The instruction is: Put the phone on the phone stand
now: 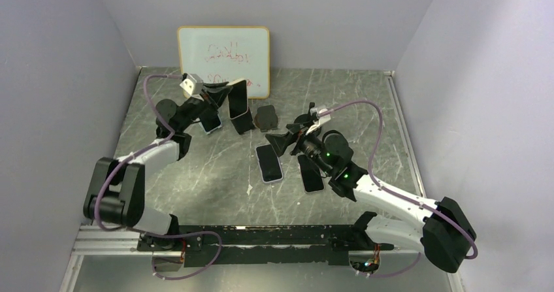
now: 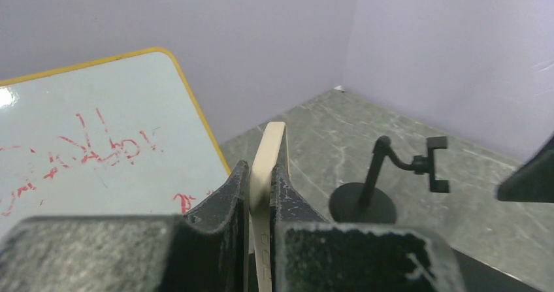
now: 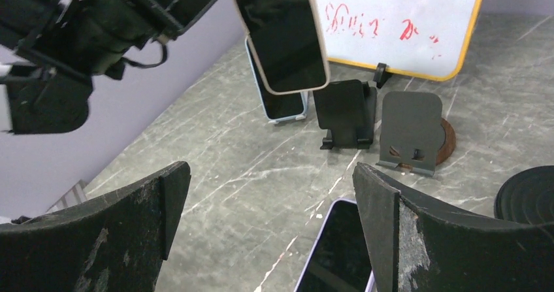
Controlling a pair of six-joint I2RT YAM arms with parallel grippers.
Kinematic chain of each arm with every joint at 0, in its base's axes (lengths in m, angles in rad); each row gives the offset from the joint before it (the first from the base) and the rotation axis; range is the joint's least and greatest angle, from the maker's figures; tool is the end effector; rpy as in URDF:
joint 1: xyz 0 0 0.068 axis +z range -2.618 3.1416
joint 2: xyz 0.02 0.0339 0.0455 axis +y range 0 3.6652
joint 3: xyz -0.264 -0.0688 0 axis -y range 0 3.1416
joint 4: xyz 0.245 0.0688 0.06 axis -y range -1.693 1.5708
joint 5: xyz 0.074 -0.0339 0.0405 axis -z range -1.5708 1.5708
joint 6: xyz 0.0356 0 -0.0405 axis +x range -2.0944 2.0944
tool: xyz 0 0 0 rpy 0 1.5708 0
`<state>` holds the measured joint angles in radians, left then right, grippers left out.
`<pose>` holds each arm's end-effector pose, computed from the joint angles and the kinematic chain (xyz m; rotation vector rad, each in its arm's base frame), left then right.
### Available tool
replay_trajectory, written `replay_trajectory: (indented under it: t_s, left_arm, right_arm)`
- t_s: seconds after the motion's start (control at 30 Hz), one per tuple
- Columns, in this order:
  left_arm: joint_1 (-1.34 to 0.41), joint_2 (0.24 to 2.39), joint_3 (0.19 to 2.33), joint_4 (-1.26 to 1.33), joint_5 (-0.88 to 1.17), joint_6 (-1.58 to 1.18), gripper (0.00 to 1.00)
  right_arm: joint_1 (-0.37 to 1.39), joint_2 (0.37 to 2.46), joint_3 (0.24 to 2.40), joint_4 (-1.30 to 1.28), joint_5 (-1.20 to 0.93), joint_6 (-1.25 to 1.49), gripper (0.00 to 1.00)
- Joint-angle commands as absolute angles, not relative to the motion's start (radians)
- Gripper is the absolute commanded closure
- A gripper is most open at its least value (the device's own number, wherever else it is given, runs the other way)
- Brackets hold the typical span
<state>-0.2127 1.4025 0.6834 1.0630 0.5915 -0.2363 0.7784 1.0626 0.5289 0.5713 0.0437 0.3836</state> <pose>0.2862 -0.0821 0.2924 0.5114 1.2210 -0.7450 0.1737 0.1691 0.2753 -0.2784 1.5770 0.8832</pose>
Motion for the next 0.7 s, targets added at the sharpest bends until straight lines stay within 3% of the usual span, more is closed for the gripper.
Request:
replay_trajectory:
  t_s: [0.0, 0.67]
  left_arm:
    - [-0.221, 1.514, 0.76, 1.31, 0.591, -0.154, 0.95]
    - [-0.115, 1.89, 0.831, 1.769, 0.726, -0.524, 0.95]
  right_arm:
    - [0.764, 1.033, 0.505, 0.598, 0.004, 0.376, 0.0]
    - [0.725, 1.029, 0.487, 0.567, -0.048, 0.361, 0.0]
